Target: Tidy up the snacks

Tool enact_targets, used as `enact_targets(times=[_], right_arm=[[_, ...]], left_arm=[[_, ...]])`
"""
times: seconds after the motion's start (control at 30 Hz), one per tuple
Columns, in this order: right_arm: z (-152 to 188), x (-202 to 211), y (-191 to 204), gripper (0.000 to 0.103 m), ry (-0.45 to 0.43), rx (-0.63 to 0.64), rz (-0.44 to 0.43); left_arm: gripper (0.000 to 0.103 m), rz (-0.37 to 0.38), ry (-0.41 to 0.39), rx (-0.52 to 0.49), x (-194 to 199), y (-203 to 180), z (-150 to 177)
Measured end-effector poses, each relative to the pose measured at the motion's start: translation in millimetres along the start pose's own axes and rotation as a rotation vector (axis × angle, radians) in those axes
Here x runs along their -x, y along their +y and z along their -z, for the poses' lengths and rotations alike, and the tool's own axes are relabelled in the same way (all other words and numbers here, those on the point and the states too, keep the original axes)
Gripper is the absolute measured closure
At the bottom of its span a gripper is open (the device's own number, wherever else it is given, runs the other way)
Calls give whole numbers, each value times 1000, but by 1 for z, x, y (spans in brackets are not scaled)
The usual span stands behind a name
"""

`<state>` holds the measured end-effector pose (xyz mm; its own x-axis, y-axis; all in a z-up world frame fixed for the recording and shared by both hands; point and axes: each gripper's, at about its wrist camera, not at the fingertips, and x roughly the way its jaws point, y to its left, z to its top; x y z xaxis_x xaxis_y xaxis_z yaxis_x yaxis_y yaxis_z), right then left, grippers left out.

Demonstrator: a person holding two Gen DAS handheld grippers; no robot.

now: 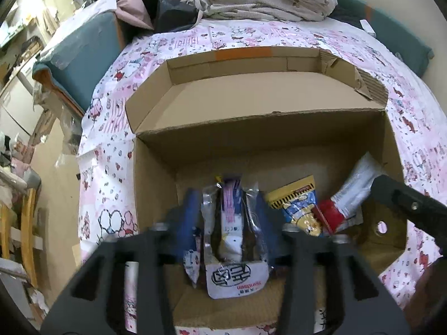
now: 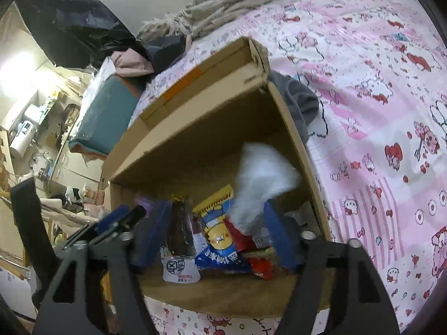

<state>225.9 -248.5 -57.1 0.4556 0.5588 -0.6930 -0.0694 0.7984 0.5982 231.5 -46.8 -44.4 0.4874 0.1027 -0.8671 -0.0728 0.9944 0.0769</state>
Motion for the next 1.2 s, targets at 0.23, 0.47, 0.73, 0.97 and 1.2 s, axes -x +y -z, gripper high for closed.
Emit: enact_targets(times=[0.23, 0.47, 0.73, 0.97, 1.2], right_arm=[[6, 23, 14, 0, -59, 33, -33], [27, 64, 37, 0, -145, 130, -17], [73, 91, 54, 0, -241, 254, 141], [101, 101, 53, 0, -243, 234, 137], [126, 99, 63, 0, -234, 290, 177]], left_arm=[[21, 7, -69, 11, 32, 13, 5], [21, 32, -103, 89, 67, 44, 18], [0, 71, -200, 97, 116, 64, 69], [0, 48, -264, 91, 134, 79, 108], [0, 52, -278, 129, 133, 87, 130]])
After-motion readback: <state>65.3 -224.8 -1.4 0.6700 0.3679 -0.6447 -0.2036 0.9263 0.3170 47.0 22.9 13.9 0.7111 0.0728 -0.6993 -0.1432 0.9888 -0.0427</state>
